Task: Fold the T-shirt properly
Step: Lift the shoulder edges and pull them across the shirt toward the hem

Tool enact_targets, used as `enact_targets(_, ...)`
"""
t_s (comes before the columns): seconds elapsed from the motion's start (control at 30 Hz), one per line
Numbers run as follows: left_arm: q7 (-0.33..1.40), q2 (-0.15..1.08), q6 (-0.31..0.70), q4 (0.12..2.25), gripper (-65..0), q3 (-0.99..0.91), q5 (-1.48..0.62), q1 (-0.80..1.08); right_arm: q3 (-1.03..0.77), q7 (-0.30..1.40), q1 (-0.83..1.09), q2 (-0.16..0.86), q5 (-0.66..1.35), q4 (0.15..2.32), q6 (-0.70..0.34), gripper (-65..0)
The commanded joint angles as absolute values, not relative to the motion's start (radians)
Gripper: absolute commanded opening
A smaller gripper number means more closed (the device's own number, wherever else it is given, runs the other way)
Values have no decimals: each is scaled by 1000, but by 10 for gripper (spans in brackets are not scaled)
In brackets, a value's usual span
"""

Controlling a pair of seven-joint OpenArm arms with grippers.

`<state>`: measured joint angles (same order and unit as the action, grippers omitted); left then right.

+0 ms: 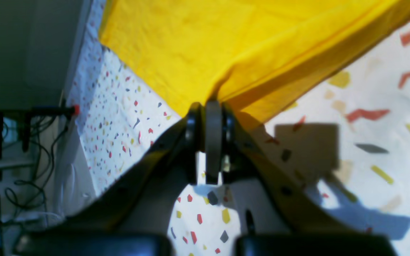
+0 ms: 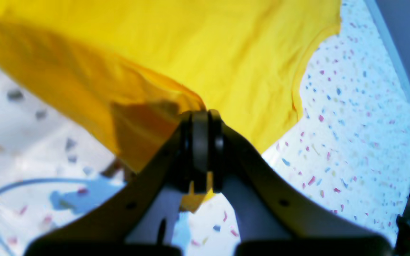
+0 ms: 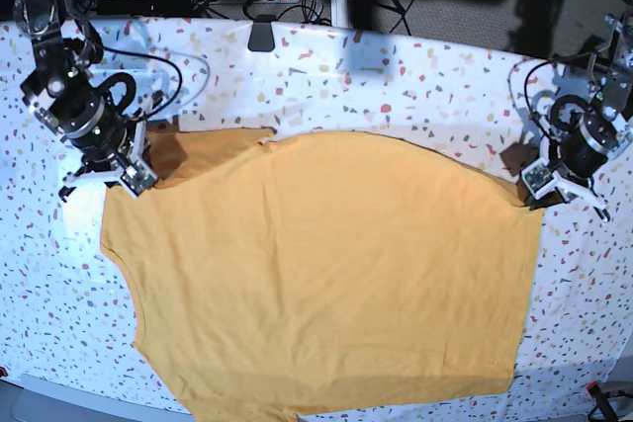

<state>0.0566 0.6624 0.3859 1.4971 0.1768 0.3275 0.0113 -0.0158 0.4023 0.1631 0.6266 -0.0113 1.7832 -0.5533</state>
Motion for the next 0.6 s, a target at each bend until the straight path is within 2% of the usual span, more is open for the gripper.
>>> enact_targets(0.0, 39, 682, 366, 1512, -650, 167, 309, -16, -24, 387, 129, 645, -2, 1778, -541, -650)
enact_targets(0.27, 44, 675, 365, 1480, -650, 167, 301, -75, -24, 386, -54, 643, 112, 1557, -542, -650)
enact_targets(0.57, 2, 595, 366, 1216, -650, 167, 204, -251, -23, 385, -231, 642, 139, 1405, -547, -650)
